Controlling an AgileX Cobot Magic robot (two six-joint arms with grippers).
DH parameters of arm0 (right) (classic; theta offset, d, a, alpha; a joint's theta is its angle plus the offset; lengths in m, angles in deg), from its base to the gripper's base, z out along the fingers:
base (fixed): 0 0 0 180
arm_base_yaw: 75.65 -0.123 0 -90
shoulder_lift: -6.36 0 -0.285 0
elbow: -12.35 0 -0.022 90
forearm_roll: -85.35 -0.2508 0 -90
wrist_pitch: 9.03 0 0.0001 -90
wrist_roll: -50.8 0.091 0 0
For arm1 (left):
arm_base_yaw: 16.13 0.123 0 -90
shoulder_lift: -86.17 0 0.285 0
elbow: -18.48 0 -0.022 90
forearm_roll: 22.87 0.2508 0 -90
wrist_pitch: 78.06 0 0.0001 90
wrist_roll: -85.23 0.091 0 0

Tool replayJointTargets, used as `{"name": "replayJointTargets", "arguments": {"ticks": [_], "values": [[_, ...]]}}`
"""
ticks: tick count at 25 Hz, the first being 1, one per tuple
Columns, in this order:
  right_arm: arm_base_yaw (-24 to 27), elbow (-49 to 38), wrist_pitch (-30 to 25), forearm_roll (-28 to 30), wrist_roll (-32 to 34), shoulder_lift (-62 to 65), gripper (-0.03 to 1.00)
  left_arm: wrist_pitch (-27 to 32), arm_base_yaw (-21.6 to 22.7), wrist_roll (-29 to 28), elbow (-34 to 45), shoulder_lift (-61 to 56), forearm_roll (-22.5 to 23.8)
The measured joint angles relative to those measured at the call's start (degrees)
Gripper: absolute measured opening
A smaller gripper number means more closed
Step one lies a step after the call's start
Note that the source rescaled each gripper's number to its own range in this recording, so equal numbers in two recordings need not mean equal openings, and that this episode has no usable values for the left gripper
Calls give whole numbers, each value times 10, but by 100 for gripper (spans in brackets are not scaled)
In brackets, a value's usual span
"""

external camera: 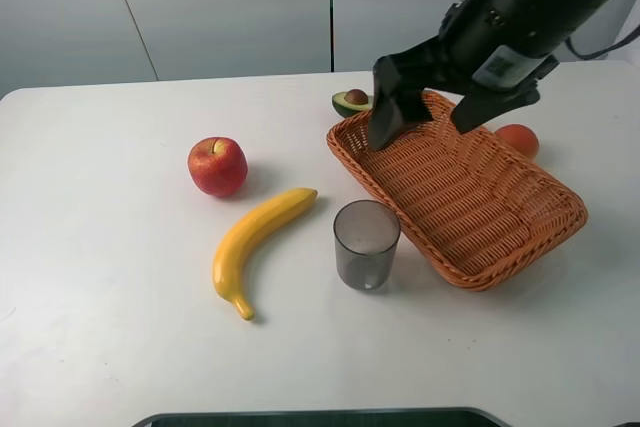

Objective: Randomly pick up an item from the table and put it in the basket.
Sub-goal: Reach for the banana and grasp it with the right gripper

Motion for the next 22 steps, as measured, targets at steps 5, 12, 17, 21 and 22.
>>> {"name": "replayJointTargets", "arguments": {"ticks": [5,12,17,21,22], "values": [[-48,33,16,-1,57,-68,100,0,0,0,0,0,0],[-104,37,61,14,139,-145,100,0,0,0,0,0,0],[-143,55,98,35,212,-181,100,0,0,0,0,0,0],[-170,104,103,63,274,-218,100,0,0,0,0,0,0],[-175,120,103,65,288,-230,100,0,0,0,0,0,0]]}}
